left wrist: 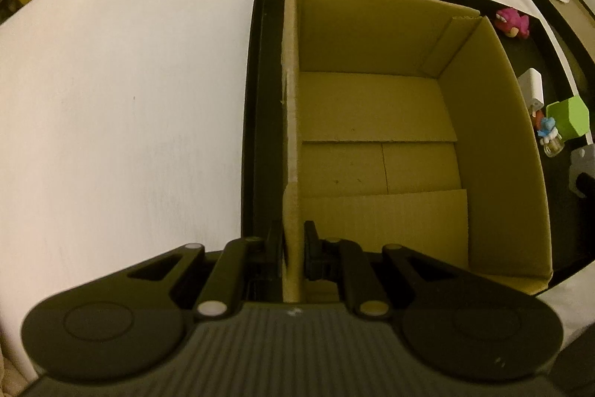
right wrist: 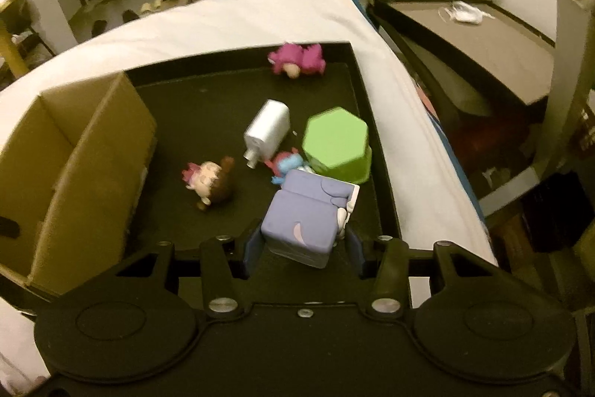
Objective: Organize rigid objects
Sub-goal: 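Lift the lavender cube with the right gripper and carry it over the box, then lower the cube into the box and open the right gripper, then withdraw the right gripper from the box toward the blue mug figure, then grasp the blue figure holding a mug with the right gripper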
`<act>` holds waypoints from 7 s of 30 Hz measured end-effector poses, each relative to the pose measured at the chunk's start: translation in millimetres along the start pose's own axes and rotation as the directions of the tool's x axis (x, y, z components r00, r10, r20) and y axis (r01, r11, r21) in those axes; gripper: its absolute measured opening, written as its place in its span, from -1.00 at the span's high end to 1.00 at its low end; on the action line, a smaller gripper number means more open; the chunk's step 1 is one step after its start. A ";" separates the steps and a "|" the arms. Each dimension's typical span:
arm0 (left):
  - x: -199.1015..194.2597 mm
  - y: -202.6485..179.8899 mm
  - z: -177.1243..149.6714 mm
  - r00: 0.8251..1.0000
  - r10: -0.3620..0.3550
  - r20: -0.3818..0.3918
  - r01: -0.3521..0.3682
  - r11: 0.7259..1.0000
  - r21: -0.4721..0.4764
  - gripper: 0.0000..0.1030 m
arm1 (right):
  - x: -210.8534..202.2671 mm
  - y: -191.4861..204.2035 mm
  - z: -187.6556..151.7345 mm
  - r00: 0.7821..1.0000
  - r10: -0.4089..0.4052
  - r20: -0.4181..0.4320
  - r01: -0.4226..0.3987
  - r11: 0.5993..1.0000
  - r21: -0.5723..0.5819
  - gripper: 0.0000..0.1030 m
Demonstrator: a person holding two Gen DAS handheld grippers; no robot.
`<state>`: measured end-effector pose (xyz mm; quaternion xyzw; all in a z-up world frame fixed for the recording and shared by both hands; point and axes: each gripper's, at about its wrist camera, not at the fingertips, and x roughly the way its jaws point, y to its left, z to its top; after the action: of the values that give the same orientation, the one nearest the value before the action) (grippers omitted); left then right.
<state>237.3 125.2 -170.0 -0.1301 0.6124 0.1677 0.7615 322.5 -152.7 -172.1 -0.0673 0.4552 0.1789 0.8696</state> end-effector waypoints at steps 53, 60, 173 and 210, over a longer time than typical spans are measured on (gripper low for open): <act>3.3 -6.4 -8.6 1.000 0.019 0.006 -0.019 1.000 0.017 0.82 | -22.0 151.3 77.4 0.909 0.417 0.018 -0.342 0.769 -0.541 0.15; 2.6 -8.9 -9.5 1.000 0.009 0.019 -0.009 1.000 0.030 0.82 | -10.9 166.4 73.9 0.909 0.416 -0.015 -0.342 0.727 -0.596 0.26; 17.8 0.9 4.1 0.998 -0.045 -0.044 0.046 0.999 0.024 0.80 | 33.6 -24.2 28.2 0.972 0.234 -0.017 -0.233 0.952 -0.197 0.17; 18.4 0.6 6.1 0.998 -0.054 -0.025 0.055 0.998 0.012 0.79 | 33.7 -4.1 -11.4 0.990 0.056 -0.132 -0.076 0.985 -0.155 0.25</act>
<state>246.1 130.0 -186.7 -0.1439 0.6192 0.1412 0.7589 332.9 -151.3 -206.3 -0.1328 0.4959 0.2390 0.8242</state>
